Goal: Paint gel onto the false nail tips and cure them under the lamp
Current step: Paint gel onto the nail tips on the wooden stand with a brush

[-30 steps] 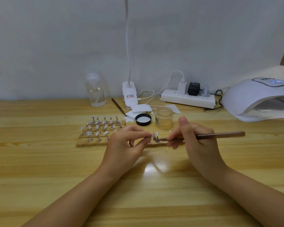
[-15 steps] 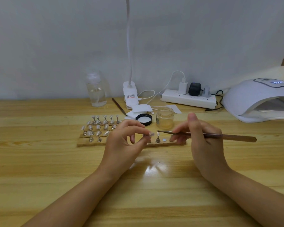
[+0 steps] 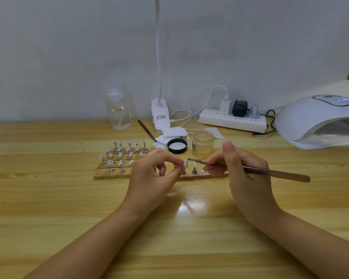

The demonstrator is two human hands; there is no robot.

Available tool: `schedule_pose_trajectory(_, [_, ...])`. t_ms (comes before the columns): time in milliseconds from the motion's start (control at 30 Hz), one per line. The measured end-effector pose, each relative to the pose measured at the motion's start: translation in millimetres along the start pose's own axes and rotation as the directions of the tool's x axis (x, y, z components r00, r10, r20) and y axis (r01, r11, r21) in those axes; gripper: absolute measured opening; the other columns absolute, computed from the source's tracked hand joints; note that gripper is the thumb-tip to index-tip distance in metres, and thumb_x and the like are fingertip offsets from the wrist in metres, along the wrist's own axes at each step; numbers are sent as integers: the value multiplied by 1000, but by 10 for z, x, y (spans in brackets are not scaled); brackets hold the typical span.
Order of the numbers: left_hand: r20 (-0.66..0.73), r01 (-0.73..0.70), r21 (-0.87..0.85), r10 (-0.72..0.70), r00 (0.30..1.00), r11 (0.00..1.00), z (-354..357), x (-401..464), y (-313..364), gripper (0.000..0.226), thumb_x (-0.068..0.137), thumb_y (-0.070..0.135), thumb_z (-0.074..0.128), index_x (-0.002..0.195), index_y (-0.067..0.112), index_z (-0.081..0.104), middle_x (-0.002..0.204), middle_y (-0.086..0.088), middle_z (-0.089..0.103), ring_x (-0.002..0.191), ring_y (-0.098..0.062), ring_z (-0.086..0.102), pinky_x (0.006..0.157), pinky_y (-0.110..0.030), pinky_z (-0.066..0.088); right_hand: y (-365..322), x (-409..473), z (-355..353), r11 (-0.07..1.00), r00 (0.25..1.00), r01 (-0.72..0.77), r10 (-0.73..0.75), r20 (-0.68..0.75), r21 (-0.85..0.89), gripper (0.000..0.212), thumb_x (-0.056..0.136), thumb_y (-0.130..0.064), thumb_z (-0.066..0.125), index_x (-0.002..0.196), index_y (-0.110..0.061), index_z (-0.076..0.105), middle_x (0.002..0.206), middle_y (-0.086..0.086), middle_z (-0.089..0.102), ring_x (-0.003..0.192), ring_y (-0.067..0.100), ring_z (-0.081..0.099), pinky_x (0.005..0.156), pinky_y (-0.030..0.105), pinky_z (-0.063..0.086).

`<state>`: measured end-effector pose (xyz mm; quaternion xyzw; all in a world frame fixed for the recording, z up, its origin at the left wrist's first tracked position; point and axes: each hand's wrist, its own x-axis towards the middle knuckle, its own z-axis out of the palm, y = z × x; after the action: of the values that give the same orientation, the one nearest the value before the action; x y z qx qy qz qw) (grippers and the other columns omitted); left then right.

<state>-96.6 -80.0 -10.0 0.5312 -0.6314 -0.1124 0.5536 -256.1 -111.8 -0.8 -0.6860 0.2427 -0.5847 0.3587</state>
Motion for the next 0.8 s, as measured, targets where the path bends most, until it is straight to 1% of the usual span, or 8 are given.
schedule_pose_trajectory(67, [-2, 5, 0, -5, 1000, 1000, 1, 2, 4, 21, 72, 9, 74, 69, 29, 68, 68, 14, 60, 51, -2, 38, 53, -7, 31, 10, 1, 7, 1000, 1000, -20, 20, 5, -9, 33, 90, -39, 51, 69, -17, 66, 66, -1, 68, 58, 5, 63, 55, 11, 46])
schedule_pose_trajectory(167, [-7, 22, -16, -22, 1000, 1000, 4, 1, 13, 22, 72, 9, 74, 69, 29, 67, 68, 16, 61, 52, -2, 39, 53, -7, 31, 12, -23, 36, 997, 997, -72, 71, 38, 38, 37, 86, -43, 53, 64, -16, 66, 58, 3, 66, 51, 9, 62, 52, 15, 48])
schedule_pose_trajectory(300, [-2, 31, -32, -31, 1000, 999, 0, 3, 37, 24, 72, 8, 74, 68, 31, 66, 71, 20, 61, 52, -2, 39, 52, -7, 31, 13, -5, 28, 1000, 1000, 18, -18, 8, -13, 34, 88, -37, 43, 70, -18, 66, 66, -1, 67, 58, 4, 62, 55, 10, 45])
schedule_pose_trajectory(433, [-10, 45, -48, -46, 999, 998, 2, 2, 39, 27, 70, 7, 75, 67, 32, 65, 65, 17, 60, 51, -4, 37, 52, -8, 30, 18, -11, 35, 998, 998, -46, 45, 42, 30, 34, 87, -38, 49, 66, -18, 66, 60, 1, 66, 53, 7, 62, 53, 13, 47])
schedule_pose_trajectory(567, [-9, 58, -42, -59, 998, 997, 6, 4, 35, 27, 70, 7, 76, 67, 31, 65, 64, 12, 59, 50, -5, 34, 51, -9, 29, 19, -3, 25, 999, 999, 26, -25, 27, -36, 32, 90, -34, 46, 71, -17, 66, 67, -2, 67, 59, 3, 62, 56, 9, 45])
schedule_pose_trajectory(633, [-7, 58, -49, -59, 998, 997, 2, 3, 33, 26, 70, 7, 76, 68, 31, 66, 62, 14, 58, 50, -5, 33, 51, -9, 29, 27, -7, 26, 1000, 999, -11, 12, 39, -23, 32, 91, -32, 49, 69, -17, 66, 65, -1, 67, 57, 4, 62, 56, 10, 45])
schedule_pose_trajectory(700, [-1, 59, -54, -59, 998, 997, -3, 2, 36, 26, 70, 8, 76, 68, 31, 66, 63, 15, 59, 50, -5, 34, 51, -9, 29, 28, -19, 31, 999, 998, -31, 31, 48, 8, 35, 89, -36, 48, 66, -18, 66, 60, 2, 66, 52, 6, 60, 54, 14, 46])
schedule_pose_trajectory(800, [-1, 63, -50, -63, 998, 997, -6, 3, 38, 27, 70, 8, 75, 67, 33, 65, 64, 16, 60, 49, -4, 33, 50, -9, 29, 26, -14, 33, 999, 999, 33, -31, 40, -42, 34, 88, -36, 43, 70, -19, 66, 64, 0, 66, 57, 5, 61, 57, 13, 46])
